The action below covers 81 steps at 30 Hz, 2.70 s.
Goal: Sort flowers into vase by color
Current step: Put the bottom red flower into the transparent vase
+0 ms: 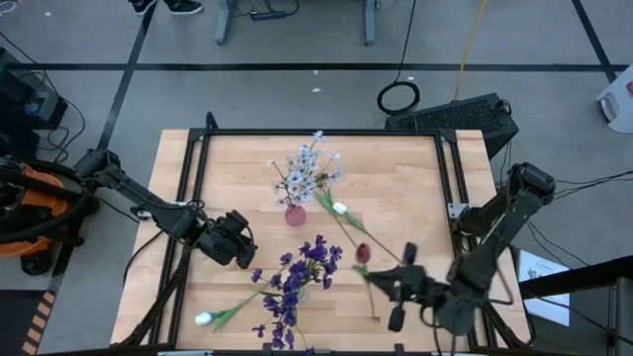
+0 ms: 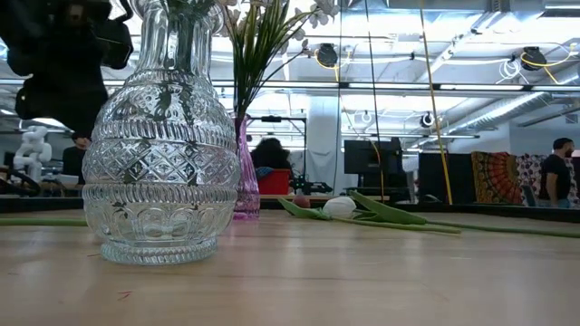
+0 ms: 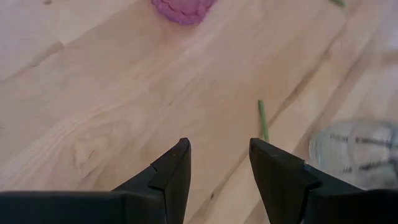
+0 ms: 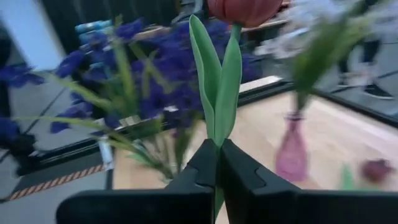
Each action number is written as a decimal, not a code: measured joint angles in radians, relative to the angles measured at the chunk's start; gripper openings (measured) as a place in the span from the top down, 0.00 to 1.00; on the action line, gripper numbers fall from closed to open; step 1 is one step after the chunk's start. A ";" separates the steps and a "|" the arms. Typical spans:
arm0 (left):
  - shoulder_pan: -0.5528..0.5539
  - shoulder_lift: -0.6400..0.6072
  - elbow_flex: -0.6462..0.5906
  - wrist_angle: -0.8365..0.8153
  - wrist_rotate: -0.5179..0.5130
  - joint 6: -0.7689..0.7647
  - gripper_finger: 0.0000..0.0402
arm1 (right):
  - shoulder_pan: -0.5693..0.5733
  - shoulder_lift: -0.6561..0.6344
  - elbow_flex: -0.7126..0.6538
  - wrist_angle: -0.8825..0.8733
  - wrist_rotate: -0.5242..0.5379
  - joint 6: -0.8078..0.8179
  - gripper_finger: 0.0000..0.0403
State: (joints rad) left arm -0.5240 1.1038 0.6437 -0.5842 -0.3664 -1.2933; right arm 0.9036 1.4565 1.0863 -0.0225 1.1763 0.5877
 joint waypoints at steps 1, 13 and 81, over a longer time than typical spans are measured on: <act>0.000 0.000 0.000 0.000 0.009 0.020 0.58 | -0.015 0.018 0.000 0.062 -0.040 -0.040 1.00; 0.000 0.000 0.000 0.000 0.050 0.137 0.58 | -0.122 0.206 0.000 0.910 -0.344 -0.693 1.00; 0.000 -0.001 0.000 0.000 0.058 0.183 0.58 | -0.380 0.337 0.001 0.654 -0.764 -0.519 0.93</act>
State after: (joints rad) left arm -0.5240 1.1030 0.6437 -0.5842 -0.3084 -1.1099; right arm 0.5232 1.7935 1.0874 0.6313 0.4126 0.0690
